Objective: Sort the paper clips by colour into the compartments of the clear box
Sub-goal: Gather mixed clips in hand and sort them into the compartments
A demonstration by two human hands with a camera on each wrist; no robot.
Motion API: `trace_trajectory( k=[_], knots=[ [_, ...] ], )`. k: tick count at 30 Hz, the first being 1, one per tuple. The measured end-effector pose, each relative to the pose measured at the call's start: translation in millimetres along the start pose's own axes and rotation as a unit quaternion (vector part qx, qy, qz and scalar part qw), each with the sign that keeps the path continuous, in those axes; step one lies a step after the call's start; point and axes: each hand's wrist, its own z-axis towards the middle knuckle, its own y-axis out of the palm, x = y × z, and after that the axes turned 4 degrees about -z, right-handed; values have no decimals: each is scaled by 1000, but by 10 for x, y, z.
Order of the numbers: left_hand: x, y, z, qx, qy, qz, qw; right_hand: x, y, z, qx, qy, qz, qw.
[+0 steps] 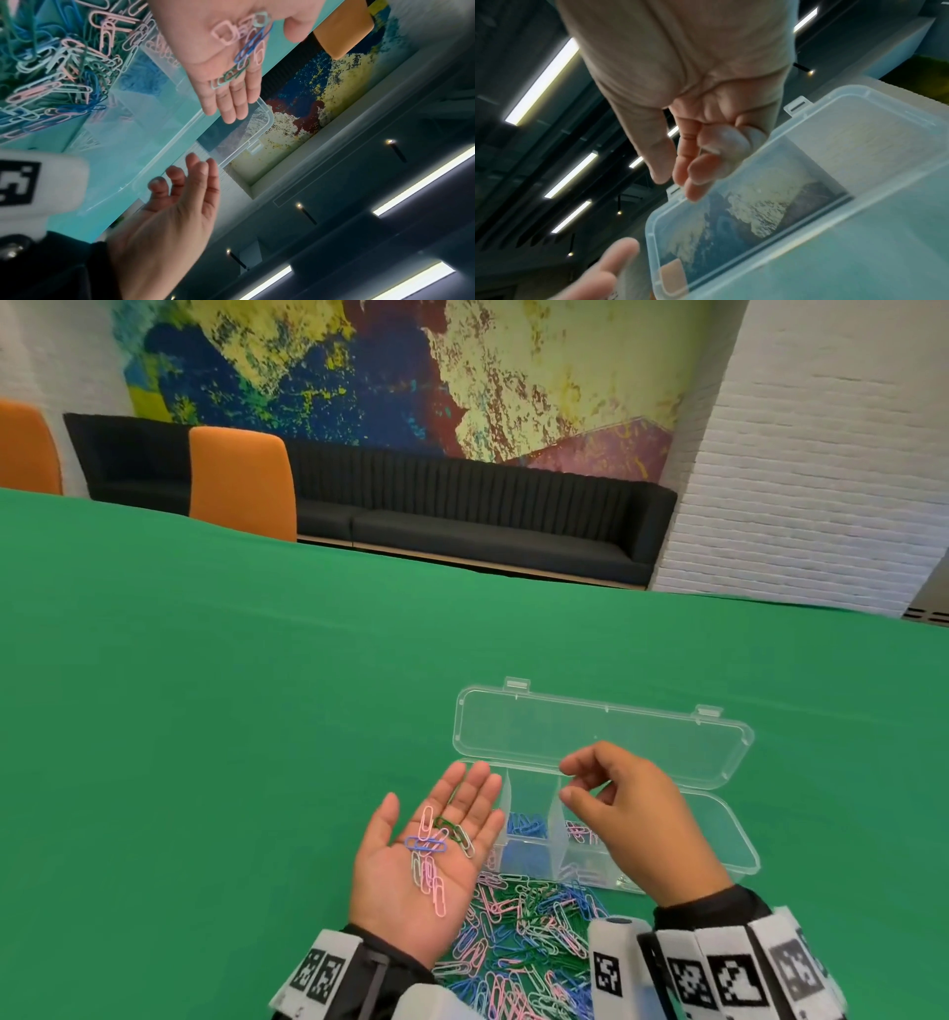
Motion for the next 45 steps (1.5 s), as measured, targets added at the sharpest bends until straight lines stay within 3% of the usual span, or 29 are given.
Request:
trace_trajectory(
  k=[5, 9, 12, 18, 22, 27, 32, 36, 45],
  knots=[
    [-115, 14, -29, 8, -44, 8, 999, -375, -72, -171, -44, -98, 11, 994],
    [-223, 10, -86, 15, -71, 11, 997, -583, 73, -303, -132, -147, -78, 977],
    [-229, -5, -93, 26, -81, 20, 996, -629, 154, -339, -166, -130, -149, 966],
    [-254, 9, -101, 25, -83, 25, 996, -663, 197, -360, -158, -104, -215, 958],
    [-230, 50, -103, 7, -63, -8, 998, -640, 115, -330, -145, -104, -164, 970],
    [-111, 58, -47, 14, -3, -51, 999, -367, -67, -150, -20, -36, -55, 998],
    [-52, 54, -3, 35, 14, -48, 998, -132, -48, -51, -58, -1, -76, 995],
    [-61, 35, 20, 30, 4, -40, 999, -148, -208, -64, -18, -26, -43, 999],
    [16, 32, -14, -35, 7, -37, 999, -420, -60, -233, -174, -93, -82, 977]
  ],
)
